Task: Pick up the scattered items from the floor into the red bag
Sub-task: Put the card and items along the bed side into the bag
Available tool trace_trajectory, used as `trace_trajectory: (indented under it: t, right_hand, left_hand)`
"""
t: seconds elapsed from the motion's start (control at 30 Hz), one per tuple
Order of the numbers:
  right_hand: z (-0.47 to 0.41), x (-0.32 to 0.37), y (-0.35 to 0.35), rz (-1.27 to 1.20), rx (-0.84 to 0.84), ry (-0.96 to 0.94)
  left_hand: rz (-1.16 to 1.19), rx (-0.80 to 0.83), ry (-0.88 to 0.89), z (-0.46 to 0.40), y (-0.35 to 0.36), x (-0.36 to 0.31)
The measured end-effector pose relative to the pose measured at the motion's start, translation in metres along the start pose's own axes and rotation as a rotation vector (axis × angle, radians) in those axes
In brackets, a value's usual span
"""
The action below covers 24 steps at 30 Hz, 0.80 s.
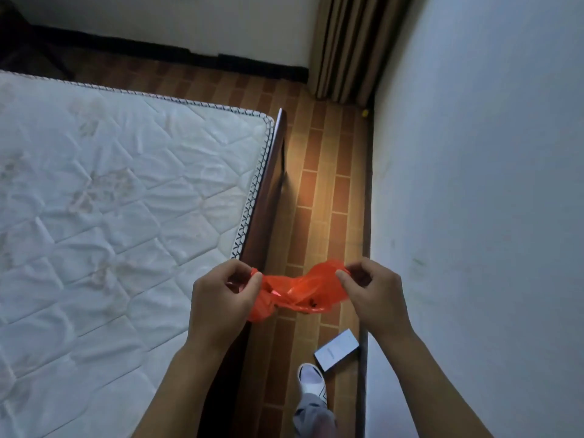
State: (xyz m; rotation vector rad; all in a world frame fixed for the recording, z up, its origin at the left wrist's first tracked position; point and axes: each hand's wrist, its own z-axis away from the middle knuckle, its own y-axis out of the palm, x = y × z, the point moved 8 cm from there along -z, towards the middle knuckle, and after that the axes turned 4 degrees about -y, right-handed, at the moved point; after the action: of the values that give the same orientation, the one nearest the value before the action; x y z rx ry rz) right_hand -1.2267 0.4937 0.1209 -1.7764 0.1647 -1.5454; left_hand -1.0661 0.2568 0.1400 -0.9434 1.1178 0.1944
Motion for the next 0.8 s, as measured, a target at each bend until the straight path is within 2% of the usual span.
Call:
trace_trajectory:
  t: [0.47,0.6,0.8]
  right_hand:
    - [0.031,-0.272,0.143,0.004,0.005,0.130]
    - [0.034,-0.320,0.157,0.019,-0.047,0.109]
    - [0.022,-0.353,0.166,-0.091,-0.105,0.118]
  left_hand:
    - [0.046,0.096,0.003,-0.003,0.197,0.218]
    - [0.071,0.096,0.042,-0.007,0.231,0.260]
    - [0.081,0.087,0.135,-0.026,0.266,0.294]
